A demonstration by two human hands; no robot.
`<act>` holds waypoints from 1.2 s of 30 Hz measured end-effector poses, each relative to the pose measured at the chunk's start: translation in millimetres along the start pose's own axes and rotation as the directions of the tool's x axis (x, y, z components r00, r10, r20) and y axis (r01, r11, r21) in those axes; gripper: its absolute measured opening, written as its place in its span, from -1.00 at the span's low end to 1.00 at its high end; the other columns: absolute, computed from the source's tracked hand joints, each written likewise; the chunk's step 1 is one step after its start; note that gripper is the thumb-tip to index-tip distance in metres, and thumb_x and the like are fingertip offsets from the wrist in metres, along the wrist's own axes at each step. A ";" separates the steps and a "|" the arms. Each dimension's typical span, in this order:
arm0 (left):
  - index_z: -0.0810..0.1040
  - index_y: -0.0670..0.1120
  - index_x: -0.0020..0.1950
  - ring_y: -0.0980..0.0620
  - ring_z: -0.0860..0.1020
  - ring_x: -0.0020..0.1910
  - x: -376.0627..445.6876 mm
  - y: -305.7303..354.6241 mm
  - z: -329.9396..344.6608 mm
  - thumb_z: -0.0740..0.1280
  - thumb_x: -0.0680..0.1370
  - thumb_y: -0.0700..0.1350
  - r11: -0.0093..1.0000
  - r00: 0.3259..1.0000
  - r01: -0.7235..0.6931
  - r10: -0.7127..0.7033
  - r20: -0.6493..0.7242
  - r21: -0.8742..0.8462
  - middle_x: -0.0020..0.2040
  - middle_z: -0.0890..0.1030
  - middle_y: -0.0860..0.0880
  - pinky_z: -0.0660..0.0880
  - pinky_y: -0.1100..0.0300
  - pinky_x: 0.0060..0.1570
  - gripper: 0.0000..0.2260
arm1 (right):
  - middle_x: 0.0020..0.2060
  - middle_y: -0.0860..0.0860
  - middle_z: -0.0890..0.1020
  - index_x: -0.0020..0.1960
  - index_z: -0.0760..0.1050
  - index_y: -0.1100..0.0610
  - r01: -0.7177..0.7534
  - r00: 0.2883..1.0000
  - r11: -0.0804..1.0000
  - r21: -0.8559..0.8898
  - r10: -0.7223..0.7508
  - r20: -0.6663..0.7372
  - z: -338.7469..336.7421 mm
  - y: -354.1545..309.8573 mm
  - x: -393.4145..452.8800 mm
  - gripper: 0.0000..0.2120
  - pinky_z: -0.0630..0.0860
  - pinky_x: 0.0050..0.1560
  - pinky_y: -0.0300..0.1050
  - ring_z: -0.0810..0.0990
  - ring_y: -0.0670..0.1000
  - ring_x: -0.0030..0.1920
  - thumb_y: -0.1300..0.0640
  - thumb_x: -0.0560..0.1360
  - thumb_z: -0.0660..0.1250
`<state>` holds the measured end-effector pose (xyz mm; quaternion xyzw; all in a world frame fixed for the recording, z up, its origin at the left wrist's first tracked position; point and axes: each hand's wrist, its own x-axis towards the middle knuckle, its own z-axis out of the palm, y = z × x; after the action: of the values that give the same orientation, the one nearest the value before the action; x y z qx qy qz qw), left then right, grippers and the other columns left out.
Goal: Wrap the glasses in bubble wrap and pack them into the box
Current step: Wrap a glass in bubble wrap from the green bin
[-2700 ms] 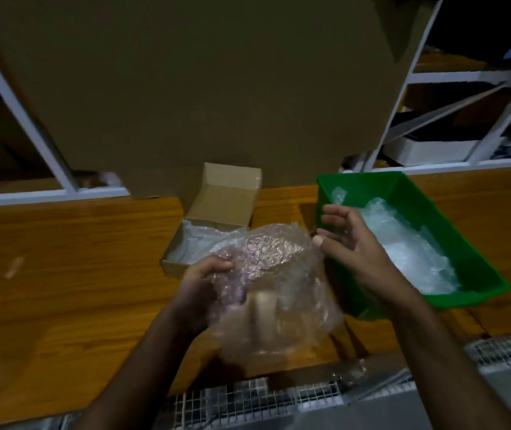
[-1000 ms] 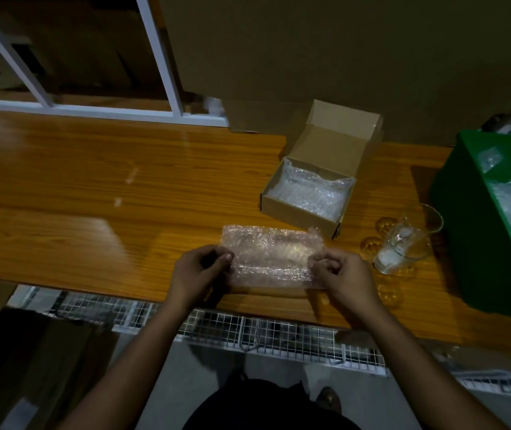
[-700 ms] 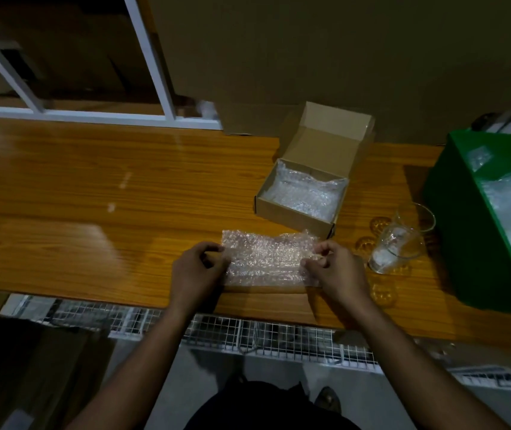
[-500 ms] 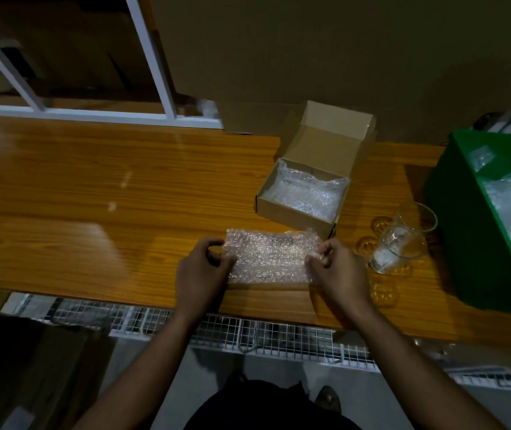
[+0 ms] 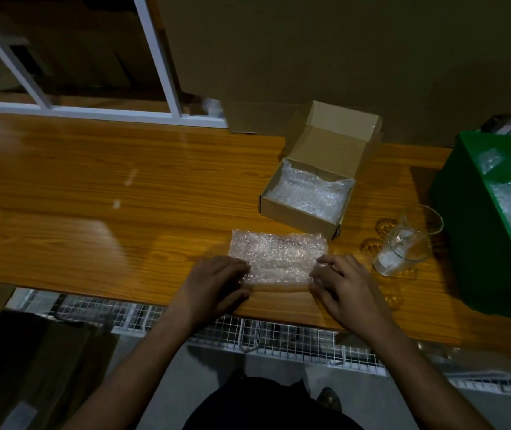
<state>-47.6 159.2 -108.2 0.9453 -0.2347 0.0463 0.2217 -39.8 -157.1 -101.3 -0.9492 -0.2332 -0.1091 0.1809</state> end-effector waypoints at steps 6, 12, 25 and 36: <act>0.57 -0.01 0.28 0.09 0.52 0.21 -13.4 -3.1 -6.5 0.33 0.51 -0.04 0.984 1.000 -0.011 0.006 -0.030 -0.176 0.20 0.60 0.07 0.43 0.19 0.19 -0.66 | 0.15 -0.15 0.60 0.18 0.58 0.00 0.031 0.999 0.988 0.154 -0.036 0.026 -6.4 -4.4 -15.3 -0.77 0.35 0.12 -0.15 0.48 -0.12 0.24 -0.01 0.55 0.30; 0.63 0.13 0.15 0.21 0.58 0.06 -11.4 -0.8 -4.2 0.29 0.56 0.08 0.913 0.969 0.162 -0.218 -0.112 -0.374 0.07 0.61 0.13 0.51 0.29 0.01 -0.78 | 0.16 -0.18 0.57 0.28 0.54 -0.05 -0.013 0.992 0.974 0.224 -0.016 0.123 -5.1 6.6 -17.1 -0.56 0.41 0.14 -0.10 0.47 -0.16 0.22 -0.24 0.50 0.33; 0.65 0.01 0.16 0.19 0.58 -0.13 26.9 6.6 0.7 0.40 0.59 -0.03 0.834 0.850 0.424 -0.501 -0.162 -0.354 -0.03 0.67 0.08 0.39 0.44 -0.25 -0.84 | -0.31 -0.11 0.63 0.29 0.35 -0.14 -0.307 0.950 0.889 0.340 0.309 0.050 -4.9 -2.8 13.4 -0.63 0.58 -0.36 0.00 0.60 -0.16 -0.35 0.00 0.53 0.38; 0.55 0.09 0.20 0.18 0.60 -0.21 42.2 17.6 9.3 0.40 0.56 0.08 0.831 0.795 0.444 -0.538 -0.281 -0.335 -0.11 0.65 0.11 0.51 0.24 -0.30 -0.76 | -0.32 -0.27 0.41 0.12 0.59 -0.10 -0.153 0.982 0.966 0.207 0.172 -0.077 -7.2 -13.2 6.2 -0.85 0.37 -0.37 -0.27 0.41 -0.23 -0.33 -0.06 0.56 0.39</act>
<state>-18.5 123.3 -101.5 0.9121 0.0619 0.1304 0.3837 -41.7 -146.5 -89.1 -0.9359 -0.1557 -0.1145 0.2944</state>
